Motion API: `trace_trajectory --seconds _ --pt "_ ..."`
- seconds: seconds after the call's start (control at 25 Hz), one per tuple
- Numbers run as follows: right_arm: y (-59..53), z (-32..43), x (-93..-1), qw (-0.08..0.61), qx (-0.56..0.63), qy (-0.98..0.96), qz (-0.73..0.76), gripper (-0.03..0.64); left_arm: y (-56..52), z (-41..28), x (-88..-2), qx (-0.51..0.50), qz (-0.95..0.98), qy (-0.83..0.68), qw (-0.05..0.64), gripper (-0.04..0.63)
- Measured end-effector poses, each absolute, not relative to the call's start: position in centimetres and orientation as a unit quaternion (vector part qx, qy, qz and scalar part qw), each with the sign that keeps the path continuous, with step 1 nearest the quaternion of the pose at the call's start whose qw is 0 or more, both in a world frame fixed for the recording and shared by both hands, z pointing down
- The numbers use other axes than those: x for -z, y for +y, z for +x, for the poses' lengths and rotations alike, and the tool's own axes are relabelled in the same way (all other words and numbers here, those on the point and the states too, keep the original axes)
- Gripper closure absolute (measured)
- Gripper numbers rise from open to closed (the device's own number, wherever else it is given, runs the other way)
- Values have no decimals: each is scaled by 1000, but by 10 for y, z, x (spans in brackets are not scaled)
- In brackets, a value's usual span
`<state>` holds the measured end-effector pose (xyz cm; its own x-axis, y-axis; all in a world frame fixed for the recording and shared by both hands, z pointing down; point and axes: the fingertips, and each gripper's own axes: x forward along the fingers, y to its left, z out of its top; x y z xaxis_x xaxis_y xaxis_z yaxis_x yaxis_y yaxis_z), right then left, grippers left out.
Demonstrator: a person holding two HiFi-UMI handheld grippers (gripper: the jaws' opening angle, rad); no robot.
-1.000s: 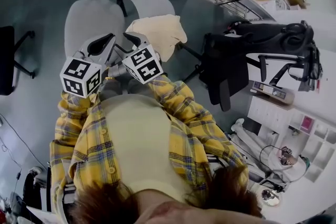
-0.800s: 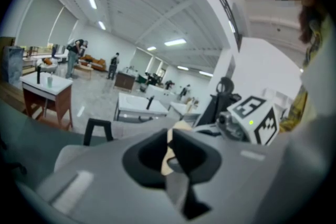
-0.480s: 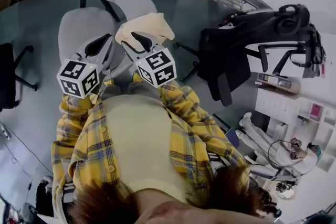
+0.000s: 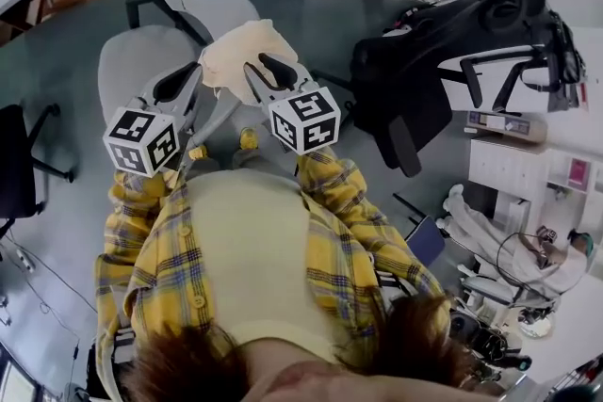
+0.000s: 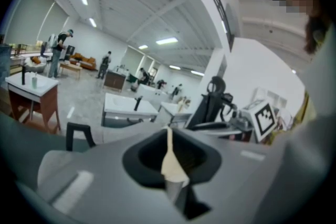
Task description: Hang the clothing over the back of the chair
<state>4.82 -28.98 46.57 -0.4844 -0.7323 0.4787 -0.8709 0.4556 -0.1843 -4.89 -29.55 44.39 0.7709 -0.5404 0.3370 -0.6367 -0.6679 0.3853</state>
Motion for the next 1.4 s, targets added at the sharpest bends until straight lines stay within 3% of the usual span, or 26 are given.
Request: trace_trajectory --seconds 0.72,1.4 --pt "-282 111 -459 129 -224 -807 531 601 -287 -50 -452 -95 889 -359 268 568" --pt "-280 103 -467 147 -215 -815 517 603 -280 -59 -459 -96 876 -381 279 568"
